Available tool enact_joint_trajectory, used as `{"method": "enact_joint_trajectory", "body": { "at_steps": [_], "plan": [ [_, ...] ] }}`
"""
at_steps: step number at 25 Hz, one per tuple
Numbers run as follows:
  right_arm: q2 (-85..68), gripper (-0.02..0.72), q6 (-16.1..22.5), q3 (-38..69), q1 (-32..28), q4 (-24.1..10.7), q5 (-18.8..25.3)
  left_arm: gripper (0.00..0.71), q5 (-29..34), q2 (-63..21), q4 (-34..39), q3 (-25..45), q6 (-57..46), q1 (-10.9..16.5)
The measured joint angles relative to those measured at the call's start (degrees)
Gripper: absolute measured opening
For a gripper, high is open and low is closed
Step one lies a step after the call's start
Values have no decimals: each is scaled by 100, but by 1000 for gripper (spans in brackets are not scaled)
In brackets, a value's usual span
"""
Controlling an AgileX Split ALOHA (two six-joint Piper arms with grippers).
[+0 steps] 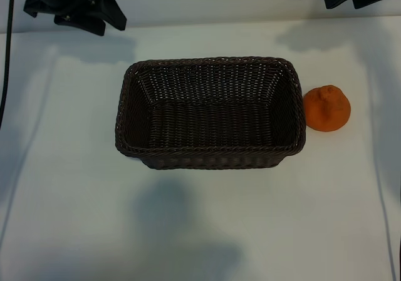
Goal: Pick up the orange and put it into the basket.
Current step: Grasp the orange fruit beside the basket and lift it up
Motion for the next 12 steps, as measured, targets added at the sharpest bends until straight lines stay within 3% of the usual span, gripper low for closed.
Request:
{"method": "enact_joint_trajectory", "body": {
  "at_steps": [12],
  "plan": [
    [0, 489, -5, 0, 0, 1, 17, 445, -1, -791, -168, 1187, 525, 0]
  ]
}}
